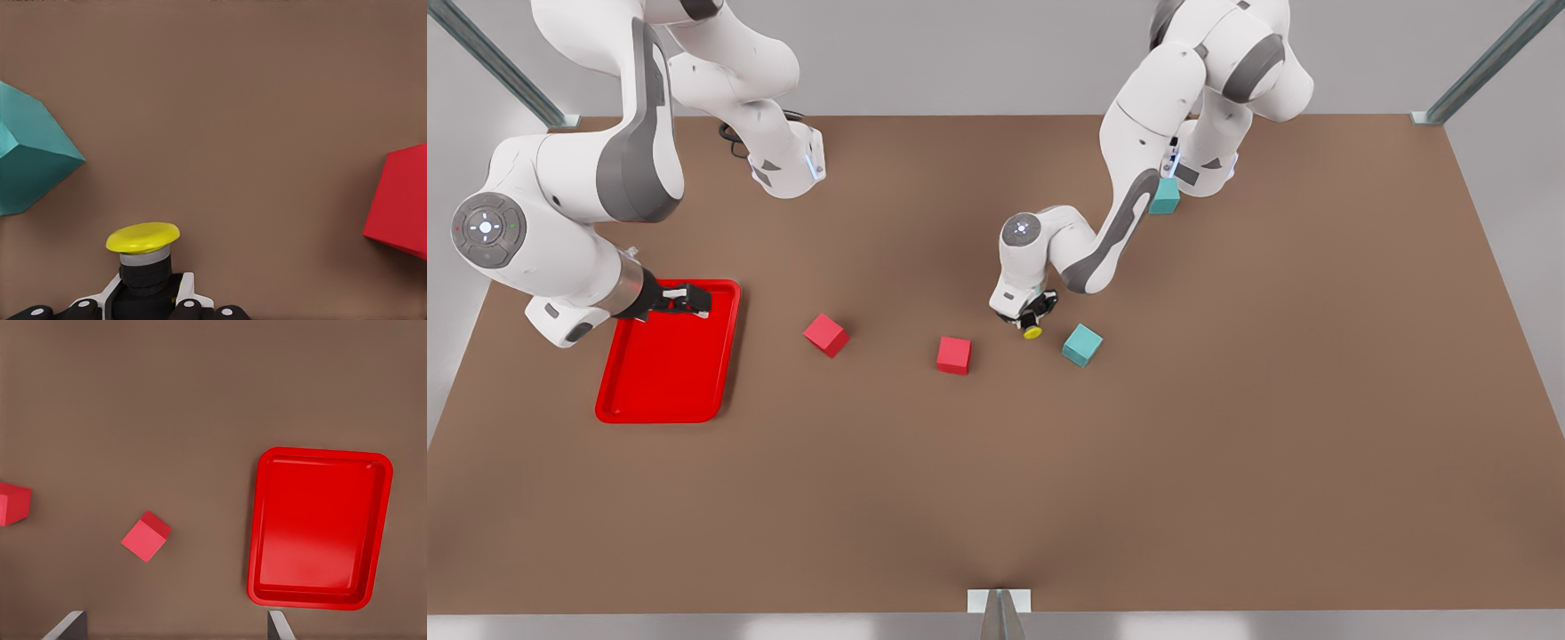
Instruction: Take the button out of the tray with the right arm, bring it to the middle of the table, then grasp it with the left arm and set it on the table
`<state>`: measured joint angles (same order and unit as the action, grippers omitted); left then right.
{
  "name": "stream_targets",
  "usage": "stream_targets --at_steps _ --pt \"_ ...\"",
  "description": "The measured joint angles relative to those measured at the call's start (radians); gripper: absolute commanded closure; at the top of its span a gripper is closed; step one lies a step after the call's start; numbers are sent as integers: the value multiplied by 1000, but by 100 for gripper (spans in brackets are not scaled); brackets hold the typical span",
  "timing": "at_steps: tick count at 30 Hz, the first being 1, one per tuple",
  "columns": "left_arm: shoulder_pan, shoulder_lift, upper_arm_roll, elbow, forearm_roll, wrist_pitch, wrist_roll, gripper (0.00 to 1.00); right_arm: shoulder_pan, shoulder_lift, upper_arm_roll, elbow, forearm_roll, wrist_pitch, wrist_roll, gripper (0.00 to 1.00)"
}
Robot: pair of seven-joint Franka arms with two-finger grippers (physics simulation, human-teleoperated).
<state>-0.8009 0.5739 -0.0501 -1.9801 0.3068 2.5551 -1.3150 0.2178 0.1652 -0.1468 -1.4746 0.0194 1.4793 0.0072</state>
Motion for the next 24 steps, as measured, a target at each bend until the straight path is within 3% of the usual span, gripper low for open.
stream_targets --at_steps 7,12,19,24 --pt "12 -21 8 50 2 -39 11 56 4 0 3 2 0 -11 -2 0" --pt "102 -20 9 104 7 -57 14 56 3 0 4 2 0 -19 -4 0" --pt "146 28 185 260 61 -117 -48 56 2 0 15 3 0 -25 -5 0" --pt "154 80 327 289 273 -277 -225 56 4 0 21 3 -1 -28 -5 0"
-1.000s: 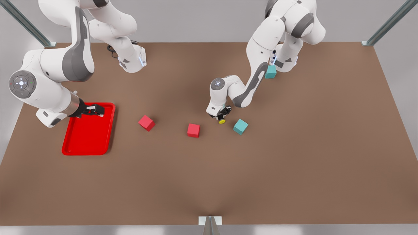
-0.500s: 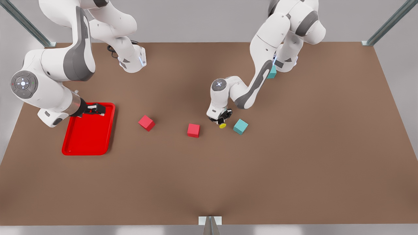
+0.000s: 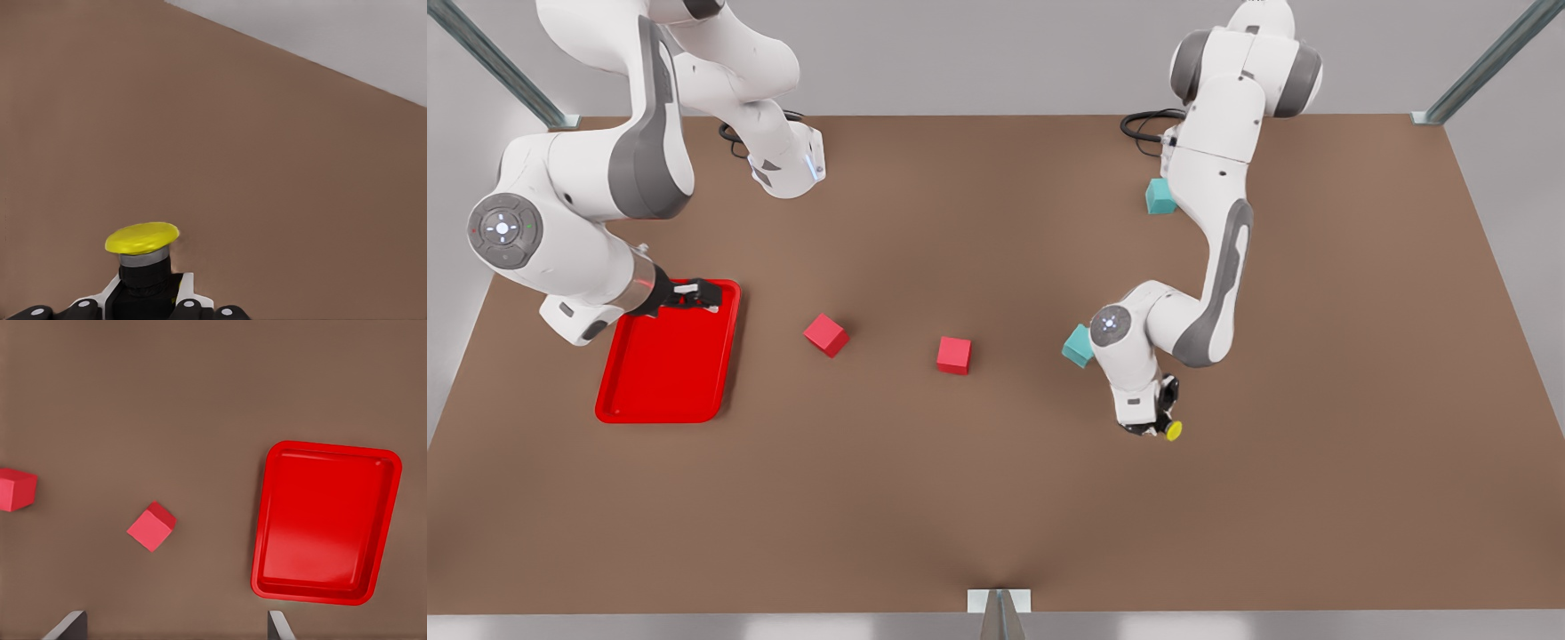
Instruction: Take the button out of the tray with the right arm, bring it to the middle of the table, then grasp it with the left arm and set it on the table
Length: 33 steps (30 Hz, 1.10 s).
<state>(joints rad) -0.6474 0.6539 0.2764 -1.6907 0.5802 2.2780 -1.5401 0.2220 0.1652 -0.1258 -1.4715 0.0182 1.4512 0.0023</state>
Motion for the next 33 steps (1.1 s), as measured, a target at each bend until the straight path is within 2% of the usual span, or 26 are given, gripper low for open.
stream_targets --at_steps 4,10,16,26,27,28,33 --pt "0 44 40 14 190 -171 -168 56 -2 0 3 0 0 -1 0 0" --pt "10 202 89 108 384 -344 -420 56 -3 0 9 0 -1 -4 0 0" --pt "55 379 91 228 516 -424 -618 56 0 0 17 6 -3 -9 0 0" --pt "63 434 90 244 570 -464 -837 56 2 0 19 6 -5 -13 0 0" --pt "64 436 90 246 570 -464 -855 47 8 0 19 6 -5 -15 0 0" --pt "66 438 90 246 573 -464 -871 0 14 0 19 6 -6 -16 0 0" --pt "67 439 90 247 579 -461 -940 0 18 0 19 5 -7 -21 0 0"
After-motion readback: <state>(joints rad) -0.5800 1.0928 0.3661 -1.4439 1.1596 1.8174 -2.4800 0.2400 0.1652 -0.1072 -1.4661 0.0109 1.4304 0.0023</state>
